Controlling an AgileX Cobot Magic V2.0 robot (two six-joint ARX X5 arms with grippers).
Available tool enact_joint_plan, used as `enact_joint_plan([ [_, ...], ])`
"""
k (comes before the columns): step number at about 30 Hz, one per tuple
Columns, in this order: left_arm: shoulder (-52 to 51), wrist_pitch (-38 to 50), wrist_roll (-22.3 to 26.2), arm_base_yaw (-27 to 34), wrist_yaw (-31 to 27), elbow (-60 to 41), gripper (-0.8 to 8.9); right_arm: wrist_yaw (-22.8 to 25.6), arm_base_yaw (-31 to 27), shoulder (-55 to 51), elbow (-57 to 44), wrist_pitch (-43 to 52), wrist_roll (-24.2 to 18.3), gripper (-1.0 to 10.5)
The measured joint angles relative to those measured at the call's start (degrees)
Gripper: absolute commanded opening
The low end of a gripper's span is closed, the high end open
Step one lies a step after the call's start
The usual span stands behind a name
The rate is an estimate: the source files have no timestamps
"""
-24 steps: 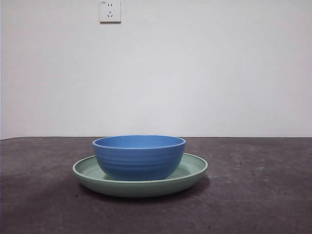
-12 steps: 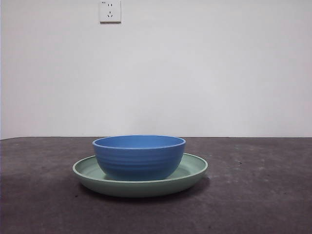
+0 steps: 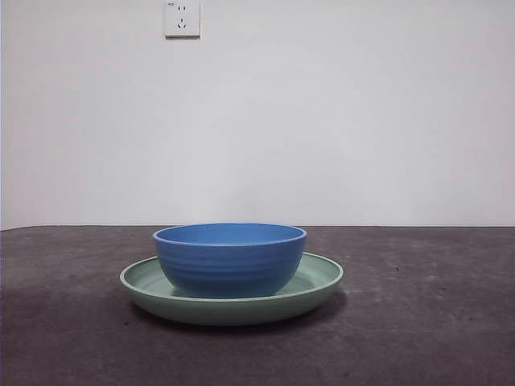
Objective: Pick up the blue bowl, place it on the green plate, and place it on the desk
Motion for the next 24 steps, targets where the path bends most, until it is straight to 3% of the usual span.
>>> enact_joint_plan([
  [8,0.0,0.0,0.0,0.0,0.0,0.0,0.24,0.0,0.0,0.0,0.0,0.0,0.0,0.2],
  [11,-0.5,0.0,0.0,2.6,0.0,0.0,0.24,0.0,0.0,0.0,0.0,0.0,0.0,0.2],
  [17,-1.3,3.0,1.0,16.5,0.0,-2.3,0.24,0.0,0.0,0.0,0.0,0.0,0.0,0.2],
  [24,-6.8,17.3,1.8,35.6,0.0,-17.0,0.24,0.0,0.0,0.0,0.0,0.0,0.0,0.2],
])
